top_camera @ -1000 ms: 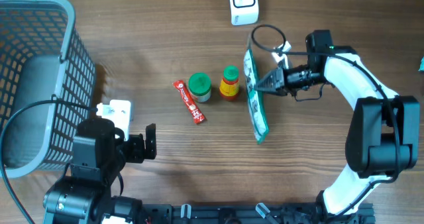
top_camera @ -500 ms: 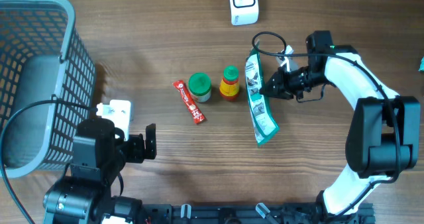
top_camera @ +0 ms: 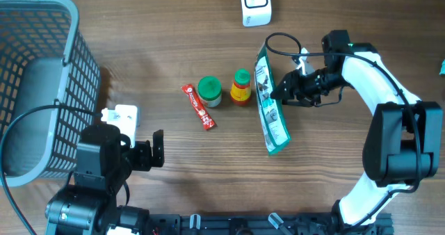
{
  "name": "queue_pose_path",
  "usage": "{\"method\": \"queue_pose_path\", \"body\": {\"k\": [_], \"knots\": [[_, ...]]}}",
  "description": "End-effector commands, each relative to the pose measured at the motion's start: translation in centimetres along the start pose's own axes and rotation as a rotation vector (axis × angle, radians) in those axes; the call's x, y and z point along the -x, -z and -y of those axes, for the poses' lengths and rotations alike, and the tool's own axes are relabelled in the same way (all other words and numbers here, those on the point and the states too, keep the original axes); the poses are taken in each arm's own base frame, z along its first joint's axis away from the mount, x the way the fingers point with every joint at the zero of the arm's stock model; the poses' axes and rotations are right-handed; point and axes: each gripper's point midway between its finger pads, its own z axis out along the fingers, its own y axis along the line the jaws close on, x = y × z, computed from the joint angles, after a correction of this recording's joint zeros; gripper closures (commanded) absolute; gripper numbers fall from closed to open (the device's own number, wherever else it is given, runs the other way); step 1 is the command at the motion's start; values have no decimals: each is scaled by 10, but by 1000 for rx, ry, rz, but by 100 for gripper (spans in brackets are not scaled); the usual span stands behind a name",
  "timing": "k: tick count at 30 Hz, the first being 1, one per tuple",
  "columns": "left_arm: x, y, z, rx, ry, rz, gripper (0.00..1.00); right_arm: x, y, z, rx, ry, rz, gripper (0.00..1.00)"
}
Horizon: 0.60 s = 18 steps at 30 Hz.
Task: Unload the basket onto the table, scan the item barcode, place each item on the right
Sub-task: 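Lift the gloves bag upright and swing it toward the scanner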
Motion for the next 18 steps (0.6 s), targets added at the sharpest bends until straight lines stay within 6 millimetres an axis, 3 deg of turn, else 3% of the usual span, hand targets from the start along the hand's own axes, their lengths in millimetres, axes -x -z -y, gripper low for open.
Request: {"method": "queue_pose_path", "body": {"k": [1,8,12,18], "knots": [[-1,0,2,-9,6,2,0,1,1,-5,22,16,-9,48],[-1,0,2,-9,6,2,0,-1,12,-17,32,43,16,45],[-1,0,2,-9,6,2,0,-1,14,-21,37,52,23,33],[-1,0,2,-9,6,2,0,-8,8,-29,49,62,-7,32]]}}
